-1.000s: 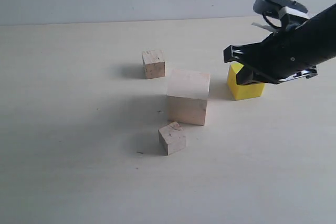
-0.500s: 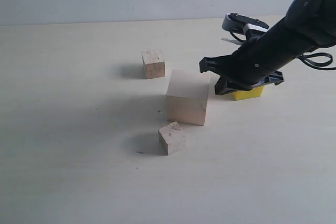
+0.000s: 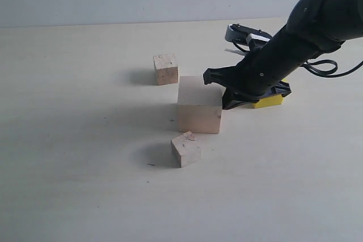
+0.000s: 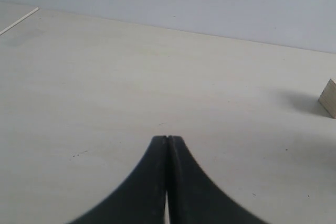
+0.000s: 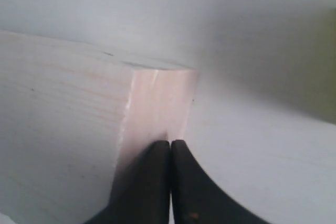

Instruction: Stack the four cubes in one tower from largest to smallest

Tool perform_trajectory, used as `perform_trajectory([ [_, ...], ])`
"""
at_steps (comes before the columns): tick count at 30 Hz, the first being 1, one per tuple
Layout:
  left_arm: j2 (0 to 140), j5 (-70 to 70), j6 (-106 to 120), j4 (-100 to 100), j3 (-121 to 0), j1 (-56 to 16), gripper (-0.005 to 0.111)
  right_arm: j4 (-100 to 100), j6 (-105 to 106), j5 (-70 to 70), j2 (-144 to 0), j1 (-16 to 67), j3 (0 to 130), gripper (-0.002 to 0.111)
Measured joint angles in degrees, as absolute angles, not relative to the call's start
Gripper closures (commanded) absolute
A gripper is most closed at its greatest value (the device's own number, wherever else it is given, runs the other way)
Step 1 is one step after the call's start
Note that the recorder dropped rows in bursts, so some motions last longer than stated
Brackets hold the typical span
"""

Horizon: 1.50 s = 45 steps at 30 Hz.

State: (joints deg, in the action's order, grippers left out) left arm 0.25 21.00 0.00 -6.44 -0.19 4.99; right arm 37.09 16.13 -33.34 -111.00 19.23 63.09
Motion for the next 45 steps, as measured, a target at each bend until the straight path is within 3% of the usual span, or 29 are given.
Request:
perform_trajectory([
  [19, 0.25, 21.00, 0.00, -6.44, -0.19, 4.99, 0.107, 42.38, 20.82, -33.07, -109.67, 19.23, 63.34, 0.108],
  [28, 0.25, 21.00, 0.00, -6.44, -0.19, 4.99, 0.107, 12.16, 10.44, -33.31, -95.87, 19.23, 63.34, 0.108],
  [34, 0.25, 21.00, 0.00, -6.44, -0.19, 4.99, 0.107, 5.47, 9.90, -31.28, -94.81, 19.23, 63.34, 0.106],
  [36, 0.25, 21.00, 0.00, -6.44, -0.19, 4.99, 0.107, 3.06, 9.55, -30.91, -94.81, 19.23, 63.34, 0.097],
  [39, 0.25, 21.00, 0.00, -6.44, -0.19, 4.99, 0.107, -1.19, 7.29, -30.15, -94.91, 19.23, 63.34, 0.076],
  [42, 0.25, 21.00, 0.00, -6.44, -0.19, 4.99, 0.107, -2.72, 6.38, -29.54, -94.91, 19.23, 63.34, 0.038],
  [45, 0.25, 21.00, 0.00, -6.44, -0.19, 4.99, 0.107, -2.93, 6.25, -29.27, -94.91, 19.23, 63.34, 0.015],
])
